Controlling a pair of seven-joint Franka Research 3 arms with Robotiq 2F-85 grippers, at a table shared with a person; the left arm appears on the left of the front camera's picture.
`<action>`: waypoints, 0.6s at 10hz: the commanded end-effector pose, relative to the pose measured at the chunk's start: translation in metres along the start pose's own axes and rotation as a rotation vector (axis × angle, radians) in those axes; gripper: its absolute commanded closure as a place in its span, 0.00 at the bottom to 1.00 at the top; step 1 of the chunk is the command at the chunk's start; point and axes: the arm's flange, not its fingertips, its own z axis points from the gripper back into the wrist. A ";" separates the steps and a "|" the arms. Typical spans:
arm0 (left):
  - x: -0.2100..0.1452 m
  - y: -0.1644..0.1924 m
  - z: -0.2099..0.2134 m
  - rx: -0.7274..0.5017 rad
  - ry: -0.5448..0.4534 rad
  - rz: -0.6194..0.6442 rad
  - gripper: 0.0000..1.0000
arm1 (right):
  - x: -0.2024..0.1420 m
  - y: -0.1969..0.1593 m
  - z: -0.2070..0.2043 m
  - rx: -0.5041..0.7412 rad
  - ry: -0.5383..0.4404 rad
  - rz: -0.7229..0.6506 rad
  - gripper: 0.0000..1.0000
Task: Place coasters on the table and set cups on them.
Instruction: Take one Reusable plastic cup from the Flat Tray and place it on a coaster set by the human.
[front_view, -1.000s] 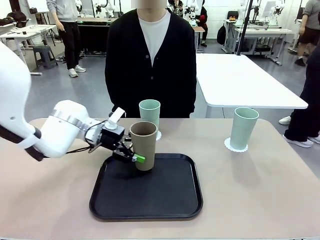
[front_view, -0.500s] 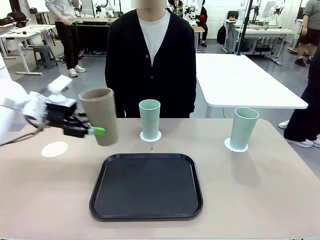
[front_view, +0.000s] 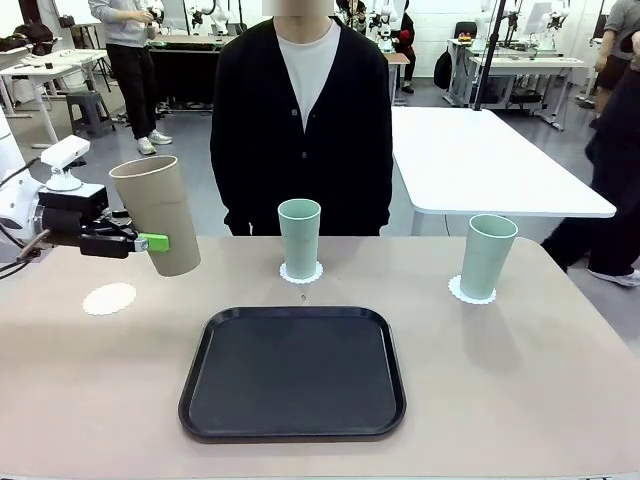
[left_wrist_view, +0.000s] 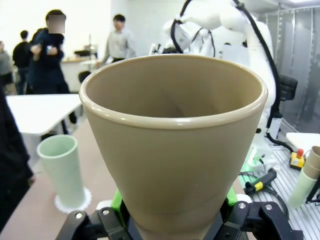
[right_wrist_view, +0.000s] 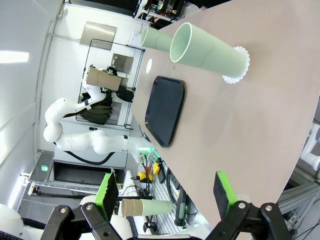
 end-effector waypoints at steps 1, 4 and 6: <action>0.003 0.000 0.000 0.000 0.000 -0.007 0.74 | 0.000 0.000 -0.002 0.002 -0.007 0.000 0.00; 0.000 0.000 0.000 0.000 0.000 -0.001 0.17 | 0.000 0.000 -0.002 0.002 -0.007 0.000 0.00; -0.029 0.024 0.051 0.097 -0.001 0.020 0.17 | 0.000 0.000 -0.002 0.002 -0.007 0.000 0.00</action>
